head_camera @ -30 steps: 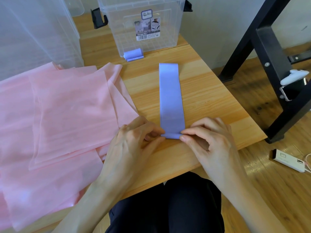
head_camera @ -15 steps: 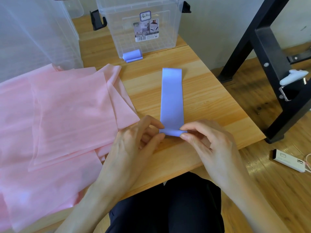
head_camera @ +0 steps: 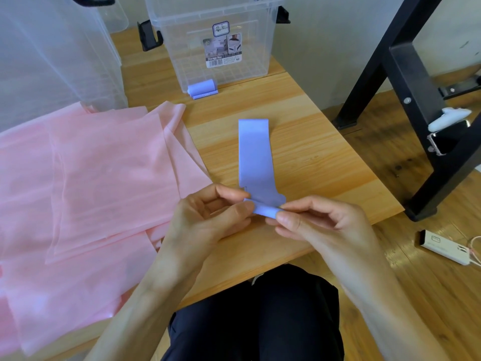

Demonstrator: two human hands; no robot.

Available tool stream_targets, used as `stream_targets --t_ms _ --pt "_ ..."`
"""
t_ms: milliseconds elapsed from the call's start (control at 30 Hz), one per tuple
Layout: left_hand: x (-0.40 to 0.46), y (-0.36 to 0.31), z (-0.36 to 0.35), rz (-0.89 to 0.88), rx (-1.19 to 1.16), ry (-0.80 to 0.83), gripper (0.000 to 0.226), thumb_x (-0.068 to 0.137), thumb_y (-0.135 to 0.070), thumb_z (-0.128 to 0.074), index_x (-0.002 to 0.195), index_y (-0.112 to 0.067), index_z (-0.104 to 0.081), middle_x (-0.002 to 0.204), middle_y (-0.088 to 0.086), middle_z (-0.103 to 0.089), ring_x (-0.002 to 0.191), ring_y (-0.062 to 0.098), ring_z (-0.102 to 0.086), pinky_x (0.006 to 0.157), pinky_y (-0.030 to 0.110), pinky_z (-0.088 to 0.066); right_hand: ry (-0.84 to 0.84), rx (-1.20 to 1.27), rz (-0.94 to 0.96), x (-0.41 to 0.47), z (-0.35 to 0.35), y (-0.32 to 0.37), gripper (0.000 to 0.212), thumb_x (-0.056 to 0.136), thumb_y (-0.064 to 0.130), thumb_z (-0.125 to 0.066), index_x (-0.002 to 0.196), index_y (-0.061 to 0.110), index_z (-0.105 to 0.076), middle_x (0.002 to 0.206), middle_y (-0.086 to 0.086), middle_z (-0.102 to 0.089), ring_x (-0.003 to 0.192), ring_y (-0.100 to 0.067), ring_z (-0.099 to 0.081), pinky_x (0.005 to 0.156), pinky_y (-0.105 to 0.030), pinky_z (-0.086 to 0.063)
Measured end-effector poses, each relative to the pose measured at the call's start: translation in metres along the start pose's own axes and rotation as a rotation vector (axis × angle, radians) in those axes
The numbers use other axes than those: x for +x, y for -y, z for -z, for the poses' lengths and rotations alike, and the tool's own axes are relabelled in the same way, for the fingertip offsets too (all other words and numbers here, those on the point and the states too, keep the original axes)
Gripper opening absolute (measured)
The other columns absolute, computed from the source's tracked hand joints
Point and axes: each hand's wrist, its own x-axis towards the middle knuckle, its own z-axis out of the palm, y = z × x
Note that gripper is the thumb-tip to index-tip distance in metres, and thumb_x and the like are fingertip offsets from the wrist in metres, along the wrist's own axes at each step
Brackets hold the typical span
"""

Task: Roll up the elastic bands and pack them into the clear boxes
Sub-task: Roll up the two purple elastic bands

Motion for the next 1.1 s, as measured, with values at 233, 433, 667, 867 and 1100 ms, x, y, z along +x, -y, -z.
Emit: stream_targets --t_ms 233,433,667,867,1100 --pt "-0.006 -0.004 -0.003 0.002 0.052 0.016 0.016 0.077 -0.010 -0.070 0.075 -0.022 -0.081 0.088 0.003 -0.078 0.088 0.016 -0.075 0.075 0.019 -0.057 -0.034 0.156 -0.045 -0.003 -0.006 0.001 0.007 0.082 -0.003 -0.070 0.088 -0.001 -0.070 0.086 -0.013 -0.076 0.085 -0.025 -0.076 0.072 -0.023 -0.059" --pt "-0.011 -0.005 -0.008 -0.001 0.055 -0.008 0.013 0.071 -0.021 -0.072 0.080 -0.019 -0.082 0.092 0.003 -0.078 0.089 0.015 -0.075 0.073 0.015 -0.056 -0.066 0.154 -0.032 -0.006 -0.007 0.005 0.004 0.084 -0.001 -0.069 0.085 0.001 -0.072 0.082 -0.014 -0.075 0.077 -0.028 -0.076 0.066 -0.024 -0.059" --pt "-0.014 -0.003 -0.008 -0.044 0.051 -0.061 0.013 0.069 -0.023 -0.073 0.075 -0.015 -0.081 0.087 0.003 -0.078 0.084 0.013 -0.075 0.071 0.018 -0.057 -0.033 0.091 0.019 -0.012 -0.008 0.006 0.014 0.076 0.013 -0.075 0.087 0.005 -0.074 0.081 -0.010 -0.076 0.082 -0.024 -0.076 0.072 -0.024 -0.060" --pt "-0.020 -0.002 -0.007 -0.067 0.059 -0.031 0.017 0.068 -0.022 -0.074 0.083 -0.018 -0.082 0.091 0.003 -0.078 0.087 0.015 -0.075 0.074 0.019 -0.058 -0.024 0.110 0.033 -0.013 -0.008 0.006 0.010 0.081 0.006 -0.072 0.082 -0.003 -0.069 0.080 -0.012 -0.076 0.079 -0.025 -0.076 0.069 -0.025 -0.060" --pt "-0.022 0.002 -0.005 -0.087 0.078 -0.058 0.014 0.065 -0.023 -0.076 0.078 -0.020 -0.081 0.086 0.004 -0.078 0.085 0.016 -0.075 0.078 0.024 -0.059 -0.047 0.145 0.035 -0.013 -0.013 0.004 0.004 0.084 0.000 -0.070 0.087 -0.002 -0.069 0.079 -0.004 -0.075 0.077 -0.024 -0.076 0.069 -0.025 -0.060"
